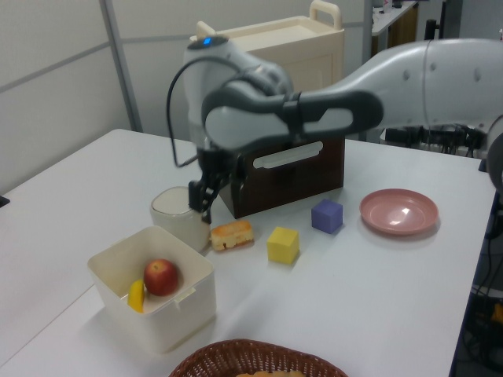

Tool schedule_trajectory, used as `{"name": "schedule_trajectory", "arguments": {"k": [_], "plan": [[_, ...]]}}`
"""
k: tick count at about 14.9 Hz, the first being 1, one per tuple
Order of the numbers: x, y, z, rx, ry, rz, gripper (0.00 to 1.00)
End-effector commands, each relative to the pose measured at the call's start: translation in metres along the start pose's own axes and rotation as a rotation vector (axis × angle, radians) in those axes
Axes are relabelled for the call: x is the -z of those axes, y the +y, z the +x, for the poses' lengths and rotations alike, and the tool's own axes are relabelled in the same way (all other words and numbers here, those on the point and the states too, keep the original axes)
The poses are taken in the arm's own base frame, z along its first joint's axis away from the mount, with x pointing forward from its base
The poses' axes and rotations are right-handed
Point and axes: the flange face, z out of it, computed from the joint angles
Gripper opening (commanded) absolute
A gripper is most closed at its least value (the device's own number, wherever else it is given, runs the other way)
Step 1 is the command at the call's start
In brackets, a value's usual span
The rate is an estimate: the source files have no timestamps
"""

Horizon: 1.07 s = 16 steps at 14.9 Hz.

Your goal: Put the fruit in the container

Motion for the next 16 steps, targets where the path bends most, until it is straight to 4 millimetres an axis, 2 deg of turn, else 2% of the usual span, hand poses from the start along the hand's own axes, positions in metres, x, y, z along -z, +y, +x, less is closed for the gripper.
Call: {"name": "schedule_trajectory", "arguments": {"k": [1,4,8,12,16], "plan": [[0.008,0.030,-0.010,0.083,-0.053,-0.010,1.00],[0.008,0.052,-0.013,0.160,-0.100,-0.009,1.00],[0.012,0.094,-0.013,0.220,-0.105,0.001,1.00],[0.019,0.102,-0.026,0.227,-0.173,-0.014,1.00],[0.020,0.103,-0.024,0.216,-0.160,-0.017,1.00]]}}
